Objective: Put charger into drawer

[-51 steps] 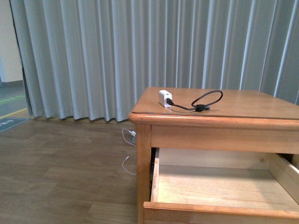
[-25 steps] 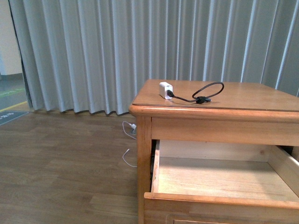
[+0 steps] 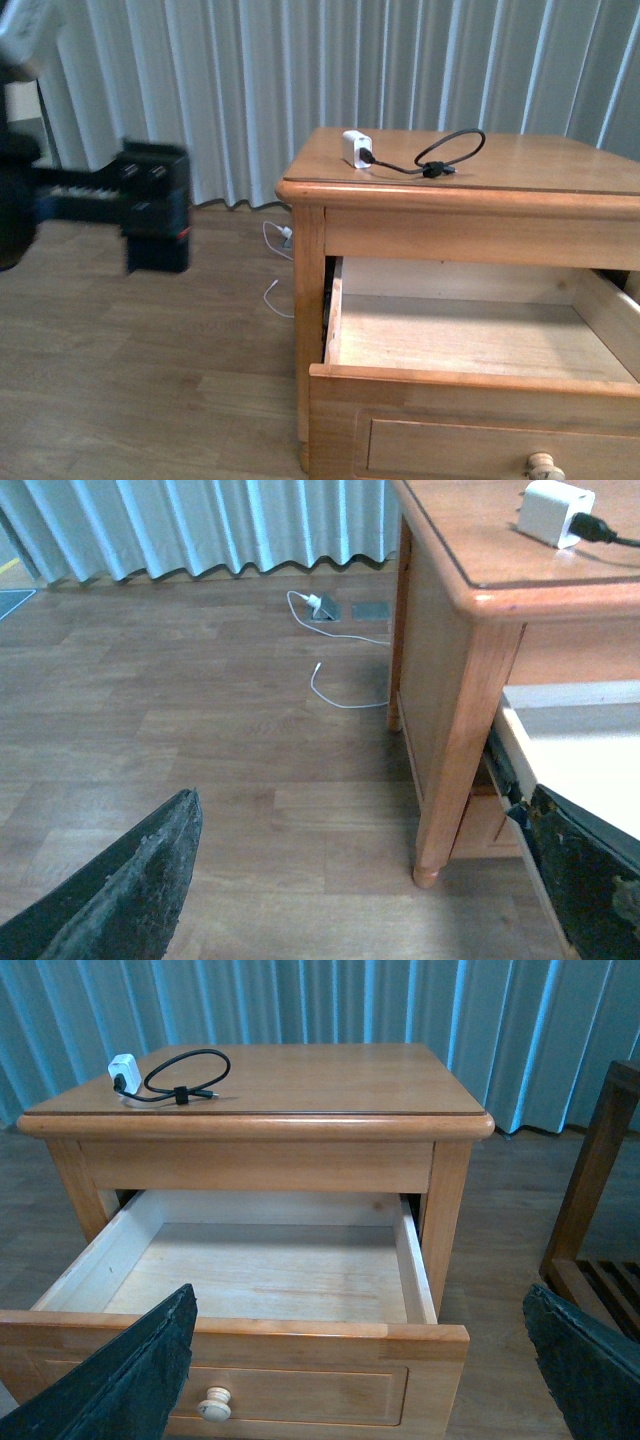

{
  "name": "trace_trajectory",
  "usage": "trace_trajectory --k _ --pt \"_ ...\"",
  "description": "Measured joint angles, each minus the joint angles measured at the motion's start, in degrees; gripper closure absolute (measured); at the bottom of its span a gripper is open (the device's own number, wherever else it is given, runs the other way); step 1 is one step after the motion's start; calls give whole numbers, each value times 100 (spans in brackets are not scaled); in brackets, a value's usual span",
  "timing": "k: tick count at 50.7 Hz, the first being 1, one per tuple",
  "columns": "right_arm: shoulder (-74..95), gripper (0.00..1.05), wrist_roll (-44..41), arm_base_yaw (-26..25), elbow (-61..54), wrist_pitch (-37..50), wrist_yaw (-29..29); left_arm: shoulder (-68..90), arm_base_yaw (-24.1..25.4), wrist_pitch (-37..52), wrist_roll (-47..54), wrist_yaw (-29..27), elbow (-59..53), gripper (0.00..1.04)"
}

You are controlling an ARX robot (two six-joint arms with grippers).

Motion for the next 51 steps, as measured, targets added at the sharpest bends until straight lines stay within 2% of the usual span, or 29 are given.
trace_trajectory --k 22,43,51 --pt "0 8 0 2 0 0 -2 2892 -542 -1338 -1106 -426 4103 6" --pt "0 8 0 2 0 0 0 5075 -586 -2896 -1821 -761 7528 6" --pt "0 8 0 2 0 0 0 5624 -575 -3329 -1882 -776 8421 6"
